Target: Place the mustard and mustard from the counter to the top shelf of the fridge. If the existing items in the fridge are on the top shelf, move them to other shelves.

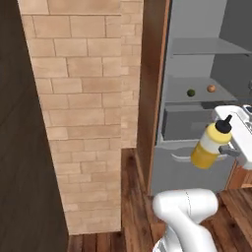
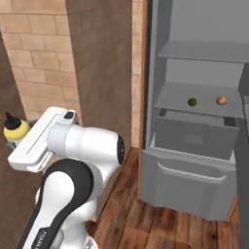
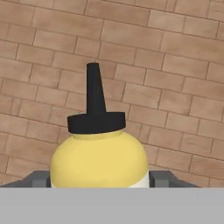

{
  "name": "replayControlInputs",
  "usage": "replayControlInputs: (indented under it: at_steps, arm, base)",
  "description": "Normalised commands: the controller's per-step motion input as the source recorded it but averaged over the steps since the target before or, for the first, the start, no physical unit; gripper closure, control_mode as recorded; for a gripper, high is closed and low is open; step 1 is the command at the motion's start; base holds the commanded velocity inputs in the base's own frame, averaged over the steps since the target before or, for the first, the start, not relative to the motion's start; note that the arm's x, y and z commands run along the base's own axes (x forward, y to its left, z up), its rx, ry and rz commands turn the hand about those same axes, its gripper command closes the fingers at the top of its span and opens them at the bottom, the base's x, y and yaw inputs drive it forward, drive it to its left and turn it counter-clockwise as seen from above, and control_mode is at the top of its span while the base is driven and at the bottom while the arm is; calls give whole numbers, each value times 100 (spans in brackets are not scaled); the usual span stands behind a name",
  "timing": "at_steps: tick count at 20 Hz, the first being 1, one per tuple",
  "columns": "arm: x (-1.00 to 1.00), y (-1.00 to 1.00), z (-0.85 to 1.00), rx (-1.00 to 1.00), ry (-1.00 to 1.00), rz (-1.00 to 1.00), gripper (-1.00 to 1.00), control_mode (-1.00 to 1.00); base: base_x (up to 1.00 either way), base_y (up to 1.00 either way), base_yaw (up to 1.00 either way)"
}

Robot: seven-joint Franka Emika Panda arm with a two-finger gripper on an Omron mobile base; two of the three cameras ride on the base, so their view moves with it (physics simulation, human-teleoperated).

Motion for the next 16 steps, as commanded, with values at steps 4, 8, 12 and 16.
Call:
replayControlInputs:
  at_steps: [4, 8, 12, 16]
  arm:
    - [0, 0, 0, 0, 0, 0, 100, 100]
    - [0, 0, 0, 0, 0, 0, 100, 100]
    - [0, 0, 0, 0, 0, 0, 100, 100]
    - [0, 0, 0, 0, 0, 0, 100, 100]
  base:
    - [97, -13, -53]
    - [100, -67, -33]
    - [100, -19, -18]
    - [100, -23, -7]
